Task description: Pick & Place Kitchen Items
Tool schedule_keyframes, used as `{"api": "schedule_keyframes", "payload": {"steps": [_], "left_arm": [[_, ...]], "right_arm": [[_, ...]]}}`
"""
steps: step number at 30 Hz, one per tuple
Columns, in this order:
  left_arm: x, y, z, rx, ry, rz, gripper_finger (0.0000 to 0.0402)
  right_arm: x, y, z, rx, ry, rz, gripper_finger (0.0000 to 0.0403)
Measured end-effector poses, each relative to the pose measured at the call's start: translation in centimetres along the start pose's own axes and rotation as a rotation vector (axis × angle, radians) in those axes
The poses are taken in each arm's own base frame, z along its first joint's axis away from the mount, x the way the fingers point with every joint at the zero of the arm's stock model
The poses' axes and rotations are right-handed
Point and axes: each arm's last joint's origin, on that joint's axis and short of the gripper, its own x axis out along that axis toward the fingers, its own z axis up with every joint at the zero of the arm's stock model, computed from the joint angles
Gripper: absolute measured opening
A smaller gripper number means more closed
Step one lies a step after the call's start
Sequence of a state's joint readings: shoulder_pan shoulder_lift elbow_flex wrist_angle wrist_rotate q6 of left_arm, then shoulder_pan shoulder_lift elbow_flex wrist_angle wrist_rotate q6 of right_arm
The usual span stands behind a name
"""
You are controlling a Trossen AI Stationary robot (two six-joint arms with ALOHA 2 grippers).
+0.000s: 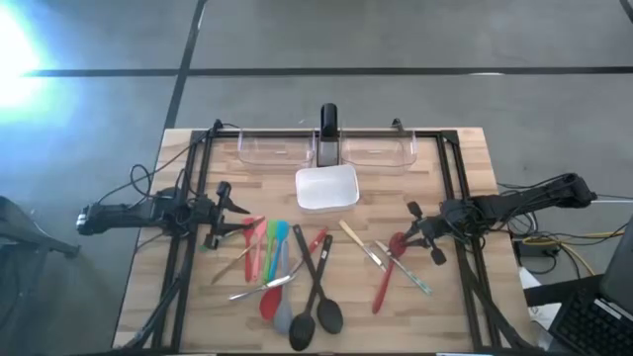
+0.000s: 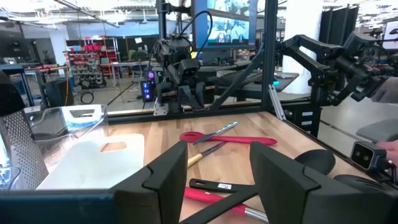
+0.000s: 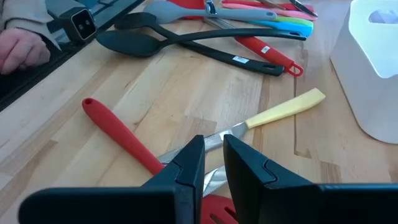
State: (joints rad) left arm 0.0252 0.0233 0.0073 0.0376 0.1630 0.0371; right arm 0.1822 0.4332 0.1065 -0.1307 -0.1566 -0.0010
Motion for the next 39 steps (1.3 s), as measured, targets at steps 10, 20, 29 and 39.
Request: {"api": "schedule_keyframes", "payload": {"steps": [10,20,29,39], "left_arm": [[0.0,0.0,0.0,0.000,0.000,0.000,0.0179],[0.0,0.0,0.0,0.000,0.000,0.000,0.0179],[0.0,0.0,0.0,0.000,0.000,0.000,0.0179],[0.0,0.0,0.0,0.000,0.000,0.000,0.0179]], "right_arm": [[0.0,0.0,0.7,-0.257,-0.067,-0.012,0.0057],[-2.7,0.2,7.1,-0.263,-0.800,-0.146,0.0057],[-3.5,0.5,10.3,-0.392,-0.987,-0.132,0.0057],[-1.9,0.2,15.8,-0.079,-0.340,-0.031,0.0057]]}}
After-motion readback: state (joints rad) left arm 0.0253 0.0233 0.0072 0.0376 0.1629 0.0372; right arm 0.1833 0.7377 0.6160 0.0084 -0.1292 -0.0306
